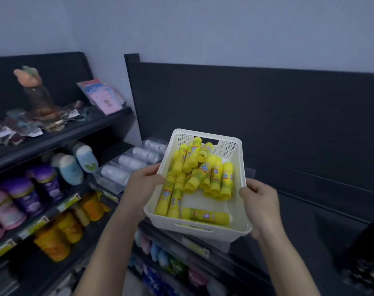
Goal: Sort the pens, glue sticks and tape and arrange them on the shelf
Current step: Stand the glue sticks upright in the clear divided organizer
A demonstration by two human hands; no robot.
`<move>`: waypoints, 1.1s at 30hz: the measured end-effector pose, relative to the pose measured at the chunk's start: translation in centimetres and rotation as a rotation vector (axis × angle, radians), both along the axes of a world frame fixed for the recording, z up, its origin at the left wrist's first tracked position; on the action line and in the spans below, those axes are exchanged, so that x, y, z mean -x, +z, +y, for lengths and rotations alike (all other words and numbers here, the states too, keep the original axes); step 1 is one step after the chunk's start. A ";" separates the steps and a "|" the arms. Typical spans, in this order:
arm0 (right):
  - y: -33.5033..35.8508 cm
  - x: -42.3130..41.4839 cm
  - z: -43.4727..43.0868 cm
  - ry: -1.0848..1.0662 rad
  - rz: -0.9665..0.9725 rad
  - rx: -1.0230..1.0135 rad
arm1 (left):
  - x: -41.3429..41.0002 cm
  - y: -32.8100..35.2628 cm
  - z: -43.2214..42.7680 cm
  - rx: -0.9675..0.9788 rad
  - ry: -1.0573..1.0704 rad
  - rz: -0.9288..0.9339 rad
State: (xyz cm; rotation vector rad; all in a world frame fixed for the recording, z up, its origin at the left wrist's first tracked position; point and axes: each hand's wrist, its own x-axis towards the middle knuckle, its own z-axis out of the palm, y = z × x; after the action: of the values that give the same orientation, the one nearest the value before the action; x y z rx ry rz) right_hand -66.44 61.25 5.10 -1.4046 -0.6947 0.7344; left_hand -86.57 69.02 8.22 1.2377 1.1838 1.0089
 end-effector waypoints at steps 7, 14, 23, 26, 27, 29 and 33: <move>-3.0 1.4 10.8 0.002 -0.046 0.072 | 2.1 -1.7 9.2 0.031 -0.003 0.018; -5.4 3.1 16.6 -0.065 -0.191 0.202 | 3.5 -3.5 16.3 0.119 -0.098 -0.010; -7.1 3.4 20.2 -0.046 -0.712 0.742 | 2.0 -8.4 23.5 0.118 -0.304 0.098; -7.4 3.7 20.5 -0.023 -0.763 0.825 | 2.0 -10.3 25.3 0.107 -0.350 0.164; -7.5 3.8 20.5 -0.013 -0.779 0.848 | 2.1 -10.9 25.7 0.097 -0.358 0.180; -7.7 4.0 20.6 -0.002 -0.823 0.894 | 2.1 -11.9 26.2 0.069 -0.376 0.208; -8.0 3.9 20.9 0.018 -0.876 0.949 | 1.6 -13.4 27.2 -0.046 -0.376 0.348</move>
State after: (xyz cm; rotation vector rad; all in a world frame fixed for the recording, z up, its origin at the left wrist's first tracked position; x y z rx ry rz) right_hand -70.35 82.17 -2.87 -2.6619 -1.0858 0.4285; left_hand -88.21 96.20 -5.13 1.6456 1.1319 0.5572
